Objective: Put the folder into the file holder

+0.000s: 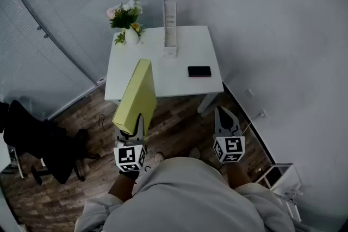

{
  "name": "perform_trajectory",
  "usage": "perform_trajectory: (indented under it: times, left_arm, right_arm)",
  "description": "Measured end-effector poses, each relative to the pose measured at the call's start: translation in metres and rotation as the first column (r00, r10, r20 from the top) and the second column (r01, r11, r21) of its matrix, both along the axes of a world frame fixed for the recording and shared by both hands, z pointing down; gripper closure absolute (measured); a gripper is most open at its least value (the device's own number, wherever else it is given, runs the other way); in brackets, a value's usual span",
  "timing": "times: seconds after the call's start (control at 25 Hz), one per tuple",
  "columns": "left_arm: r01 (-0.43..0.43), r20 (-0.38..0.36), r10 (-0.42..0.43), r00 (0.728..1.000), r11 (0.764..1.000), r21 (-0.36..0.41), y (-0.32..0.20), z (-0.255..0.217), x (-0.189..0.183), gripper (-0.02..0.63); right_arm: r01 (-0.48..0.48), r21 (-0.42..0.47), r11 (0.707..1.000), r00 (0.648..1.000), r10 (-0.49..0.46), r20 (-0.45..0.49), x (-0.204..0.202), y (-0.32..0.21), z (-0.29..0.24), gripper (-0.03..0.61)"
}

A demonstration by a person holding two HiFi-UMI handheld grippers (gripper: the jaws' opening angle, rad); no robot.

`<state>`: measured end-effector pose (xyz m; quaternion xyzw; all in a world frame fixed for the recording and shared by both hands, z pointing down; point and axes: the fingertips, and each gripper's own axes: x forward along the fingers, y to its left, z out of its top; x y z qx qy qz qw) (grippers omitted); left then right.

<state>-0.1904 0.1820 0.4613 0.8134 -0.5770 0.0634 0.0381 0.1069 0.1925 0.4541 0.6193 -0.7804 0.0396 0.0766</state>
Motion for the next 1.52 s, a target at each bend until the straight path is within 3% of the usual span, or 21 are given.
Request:
perform_trajectory:
  times: [0.48,0.96,1.12,1.32,1.52]
  left_arm:
    - [0.027,0.024,-0.027,0.999,1.0,-0.015,-0.011,0.004,0.017,0.459]
    - [0.138,-0.024,-0.138,0.99,0.99,-0.025,-0.01,0.012,0.08,0.459]
    - [0.131,-0.013,-0.132,0.991,0.99,-0.058,-0.014,0.019,0.088,0.459]
    - [0.137,-0.035,-0.139,0.99,0.989,-0.047,-0.065,0.02,0.076,0.459]
    - [0.096,-0.056,-0.098,0.994,0.995,-0.039,-0.146,0.026,0.069,0.459]
  right_arm:
    - [0.016,0.001,1.0,0.999,-0.016,0.032,0.021,-0.008,0.01,0.568]
    - [0.126,-0.075,0.989,0.992,-0.126,0.012,0.088,-0.025,0.044,0.566]
    - [0.154,-0.121,0.981,0.988,-0.153,0.02,0.086,-0.039,0.06,0.566]
    - [0.179,-0.131,0.975,0.984,-0.18,0.0,0.06,-0.087,0.066,0.566]
    - [0.133,-0.147,0.98,0.99,-0.14,-0.032,0.05,-0.146,0.07,0.566]
